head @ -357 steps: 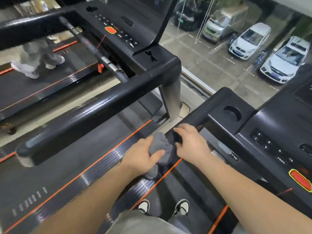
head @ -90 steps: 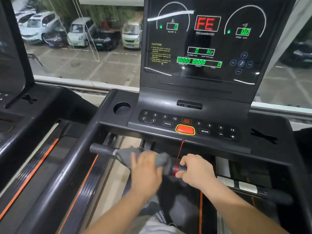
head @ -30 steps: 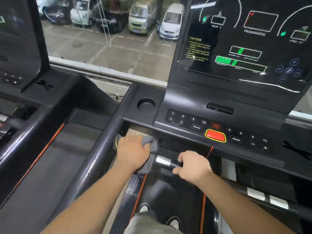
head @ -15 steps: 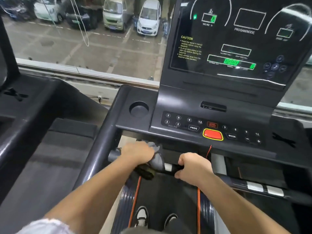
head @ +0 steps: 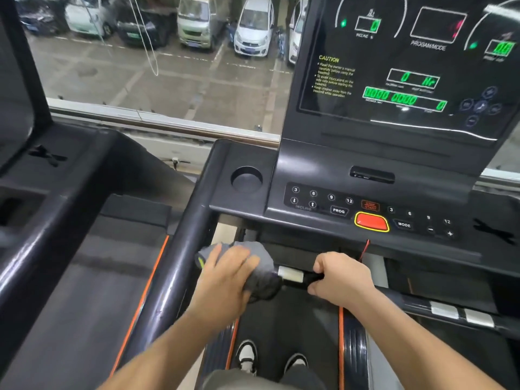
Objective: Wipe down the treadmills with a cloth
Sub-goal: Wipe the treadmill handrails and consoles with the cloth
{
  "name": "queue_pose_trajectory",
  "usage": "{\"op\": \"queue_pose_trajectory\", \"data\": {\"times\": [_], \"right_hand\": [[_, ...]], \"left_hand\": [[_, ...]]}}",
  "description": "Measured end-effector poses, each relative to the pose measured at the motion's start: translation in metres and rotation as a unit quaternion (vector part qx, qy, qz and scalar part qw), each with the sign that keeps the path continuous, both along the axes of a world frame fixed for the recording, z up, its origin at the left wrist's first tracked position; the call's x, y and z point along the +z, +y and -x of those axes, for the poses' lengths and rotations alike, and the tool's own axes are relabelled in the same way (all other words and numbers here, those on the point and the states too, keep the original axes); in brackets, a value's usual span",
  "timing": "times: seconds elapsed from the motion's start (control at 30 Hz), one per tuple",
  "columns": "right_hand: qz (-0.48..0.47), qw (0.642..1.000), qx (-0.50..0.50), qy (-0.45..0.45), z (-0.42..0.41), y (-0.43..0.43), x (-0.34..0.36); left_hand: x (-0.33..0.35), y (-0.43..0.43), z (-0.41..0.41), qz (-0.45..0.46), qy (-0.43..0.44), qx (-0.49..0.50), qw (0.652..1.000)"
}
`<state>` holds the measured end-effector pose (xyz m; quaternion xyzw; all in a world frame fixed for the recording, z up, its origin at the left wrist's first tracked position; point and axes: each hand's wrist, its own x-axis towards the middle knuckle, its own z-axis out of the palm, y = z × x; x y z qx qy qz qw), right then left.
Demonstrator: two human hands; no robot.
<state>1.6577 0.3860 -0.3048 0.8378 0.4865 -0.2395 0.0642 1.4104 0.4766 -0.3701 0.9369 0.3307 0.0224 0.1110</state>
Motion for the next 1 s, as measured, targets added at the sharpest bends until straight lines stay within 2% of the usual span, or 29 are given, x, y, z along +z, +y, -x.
{"op": "queue_pose_trajectory", "data": {"times": [0.07,0.17,0.23,0.3,0.33,0.4,0.47,0.5,0.6,0.67,0.77,0.83,0.9,0.97,1.0], "right_hand": [[-0.002,1.0,-0.004,0.003,0.001,0.0,0.001],[-0.002,1.0,-0.011,0.002,0.005,0.001,0.004],[-0.001,1.0,-0.017,0.002,0.008,0.0,0.004],[-0.002,1.0,-0.02,0.001,0.009,-0.003,0.004],[-0.004,1.0,-0.018,0.0,0.009,-0.004,0.004],[-0.013,1.0,-0.01,-0.003,0.007,-0.008,0.002],[-0.021,1.0,-0.002,-0.003,0.008,-0.012,-0.001],[-0.024,1.0,0.002,-0.003,0.008,-0.014,-0.002],[-0.038,0.999,0.008,-0.003,0.009,-0.018,-0.004],[-0.036,0.999,0.012,-0.007,0.009,-0.02,-0.005],[-0.033,0.999,0.018,-0.021,0.009,-0.018,-0.003],[-0.029,0.999,0.021,-0.019,0.011,-0.015,-0.001],[-0.032,0.999,0.026,-0.008,0.013,-0.017,0.0],[-0.065,0.998,0.023,0.007,0.011,-0.031,0.0],[-0.094,0.995,0.013,0.013,0.007,-0.04,0.0]], "left_hand": [[0.012,0.022,-0.02,0.008,0.075,0.056,0.996],[0.03,0.057,-0.052,0.13,0.155,0.17,0.964],[0.035,0.073,-0.067,0.216,0.195,0.13,0.948],[0.042,0.065,-0.072,0.185,0.218,0.11,0.952],[0.04,0.053,-0.067,0.142,0.185,0.133,0.963],[0.034,0.023,-0.052,0.052,0.041,0.176,0.982],[0.006,-0.013,-0.028,0.006,-0.085,0.115,0.99],[-0.007,-0.028,-0.016,0.001,-0.11,0.083,0.99],[-0.034,-0.045,0.007,-0.011,-0.1,0.027,0.995],[-0.031,-0.033,-0.001,-0.015,-0.077,0.004,0.997],[-0.005,0.001,-0.041,-0.027,0.033,0.086,0.995],[0.019,0.021,-0.07,0.049,0.097,0.155,0.982],[0.028,0.034,-0.089,0.139,0.15,0.171,0.964],[0.03,0.03,-0.092,0.139,0.162,0.182,0.96],[0.03,0.021,-0.088,0.11,0.157,0.178,0.965]]}}
